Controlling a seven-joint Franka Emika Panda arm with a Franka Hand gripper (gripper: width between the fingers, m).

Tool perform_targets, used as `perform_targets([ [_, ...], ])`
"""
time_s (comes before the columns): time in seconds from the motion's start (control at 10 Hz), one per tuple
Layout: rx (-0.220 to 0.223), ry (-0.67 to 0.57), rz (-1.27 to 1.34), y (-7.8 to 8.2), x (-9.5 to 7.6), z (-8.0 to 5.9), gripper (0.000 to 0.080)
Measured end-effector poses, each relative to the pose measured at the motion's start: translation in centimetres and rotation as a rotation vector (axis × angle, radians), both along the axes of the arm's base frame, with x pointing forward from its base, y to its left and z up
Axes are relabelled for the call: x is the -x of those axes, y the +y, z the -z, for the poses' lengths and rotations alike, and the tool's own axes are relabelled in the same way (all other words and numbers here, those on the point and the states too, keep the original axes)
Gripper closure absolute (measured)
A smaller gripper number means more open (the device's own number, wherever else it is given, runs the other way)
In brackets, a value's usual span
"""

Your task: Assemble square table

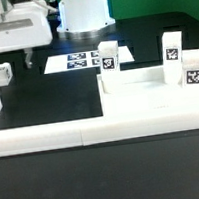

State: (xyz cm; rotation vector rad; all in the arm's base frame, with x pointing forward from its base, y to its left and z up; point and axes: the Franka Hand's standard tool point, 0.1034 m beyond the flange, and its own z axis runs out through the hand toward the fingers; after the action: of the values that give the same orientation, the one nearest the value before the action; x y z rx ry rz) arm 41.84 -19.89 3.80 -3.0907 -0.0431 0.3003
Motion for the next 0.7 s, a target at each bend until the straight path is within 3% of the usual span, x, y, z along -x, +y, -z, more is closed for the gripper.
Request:
perform_targets([
  [0.3,-0.020,0.237,0.004,-1.7,1.3,2.1,0.0150],
  [0.5,-0.023,0.428,0.028,-2.3,2.3,1.4,0.0150],
  [0.7,-0.027,0.618,0.033,-1.9,2.4,1.7,0.0150],
])
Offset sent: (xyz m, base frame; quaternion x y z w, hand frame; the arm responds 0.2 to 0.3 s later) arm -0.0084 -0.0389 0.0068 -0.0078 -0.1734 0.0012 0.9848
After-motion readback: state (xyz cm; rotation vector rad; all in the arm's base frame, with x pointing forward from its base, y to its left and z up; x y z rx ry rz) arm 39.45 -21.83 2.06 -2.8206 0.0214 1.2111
